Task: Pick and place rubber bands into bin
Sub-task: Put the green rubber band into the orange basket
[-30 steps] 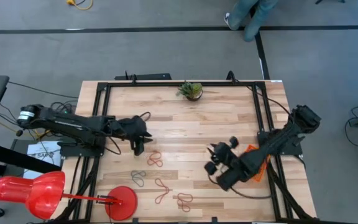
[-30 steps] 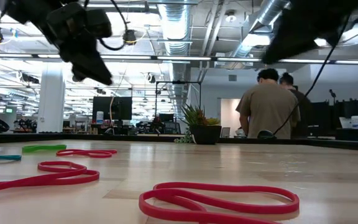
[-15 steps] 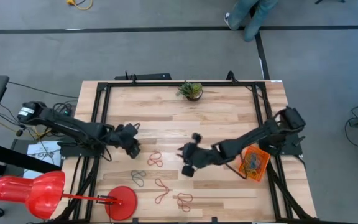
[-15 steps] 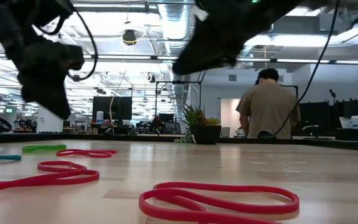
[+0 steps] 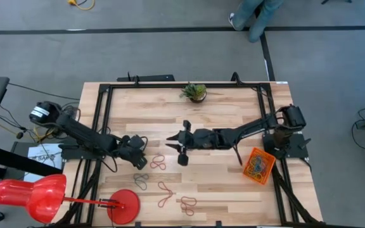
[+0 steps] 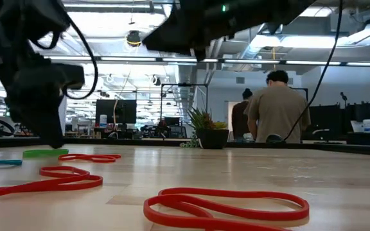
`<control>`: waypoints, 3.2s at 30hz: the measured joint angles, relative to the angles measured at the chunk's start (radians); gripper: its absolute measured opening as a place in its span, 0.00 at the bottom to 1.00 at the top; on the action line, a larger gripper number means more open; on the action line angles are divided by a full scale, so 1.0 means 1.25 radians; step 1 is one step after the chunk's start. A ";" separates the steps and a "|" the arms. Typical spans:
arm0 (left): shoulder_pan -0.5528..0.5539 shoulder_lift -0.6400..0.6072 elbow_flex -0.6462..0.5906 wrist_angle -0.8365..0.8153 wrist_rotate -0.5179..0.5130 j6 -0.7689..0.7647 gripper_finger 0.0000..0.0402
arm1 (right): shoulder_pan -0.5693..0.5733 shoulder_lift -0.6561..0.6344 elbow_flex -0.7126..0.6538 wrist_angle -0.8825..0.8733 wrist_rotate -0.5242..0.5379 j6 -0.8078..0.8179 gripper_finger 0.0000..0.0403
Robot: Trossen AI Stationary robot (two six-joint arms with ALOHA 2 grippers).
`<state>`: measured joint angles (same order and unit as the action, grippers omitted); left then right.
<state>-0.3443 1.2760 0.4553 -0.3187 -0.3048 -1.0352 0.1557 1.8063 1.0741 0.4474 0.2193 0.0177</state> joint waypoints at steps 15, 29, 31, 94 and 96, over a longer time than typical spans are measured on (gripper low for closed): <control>0.000 0.091 0.048 -0.016 -0.057 0.073 0.04 | -0.043 0.000 0.000 -0.029 -0.102 -0.002 0.24; 0.025 -0.044 0.204 0.340 0.084 0.588 0.00 | -0.009 0.000 0.000 -0.025 -0.216 -0.046 0.24; 0.028 -0.051 0.217 0.342 0.114 0.600 0.00 | 0.000 0.000 0.000 -0.025 -0.246 -0.061 0.24; 0.045 0.131 0.220 0.224 0.003 0.545 0.23 | -0.023 0.000 0.000 -0.242 -0.081 0.044 0.01; 0.045 0.131 0.220 0.214 -0.009 0.527 0.24 | -0.031 -0.004 0.000 -0.344 -0.032 0.097 0.01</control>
<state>-0.2882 1.4401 0.7307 -0.0515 -0.3159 -0.3761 0.1171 1.8014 1.0744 0.0171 0.1796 0.1391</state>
